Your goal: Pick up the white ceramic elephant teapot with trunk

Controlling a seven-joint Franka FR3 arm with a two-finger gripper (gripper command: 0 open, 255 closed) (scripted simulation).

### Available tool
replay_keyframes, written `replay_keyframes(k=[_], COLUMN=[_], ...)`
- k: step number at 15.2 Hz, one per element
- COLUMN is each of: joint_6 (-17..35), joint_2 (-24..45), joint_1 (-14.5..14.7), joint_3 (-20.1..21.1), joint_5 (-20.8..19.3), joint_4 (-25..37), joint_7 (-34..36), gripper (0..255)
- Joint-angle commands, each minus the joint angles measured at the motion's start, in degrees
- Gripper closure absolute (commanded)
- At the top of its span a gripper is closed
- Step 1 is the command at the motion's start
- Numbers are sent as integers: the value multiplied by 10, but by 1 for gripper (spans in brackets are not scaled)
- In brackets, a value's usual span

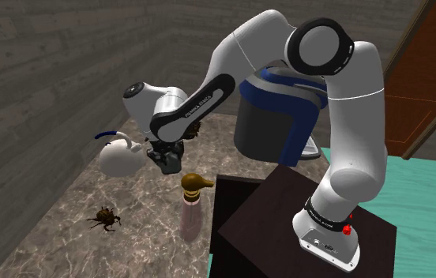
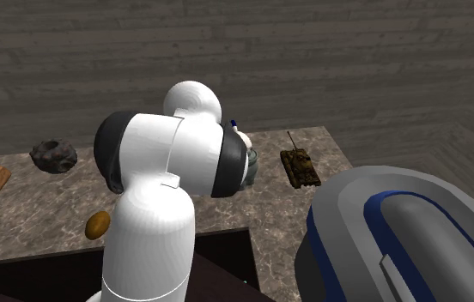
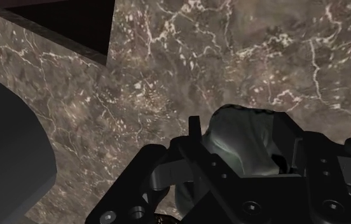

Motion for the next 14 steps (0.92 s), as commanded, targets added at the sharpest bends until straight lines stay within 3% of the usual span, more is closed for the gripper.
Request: replay_keyframes(k=[1,14], joint_6=[-9,-66], joint_2=[-10,-61], joint_1=[-2,-12], joint_3=[4,20], joint_5=[6,42], joint_4=[1,18], joint_7=[-6,-39], gripper=[255,255])
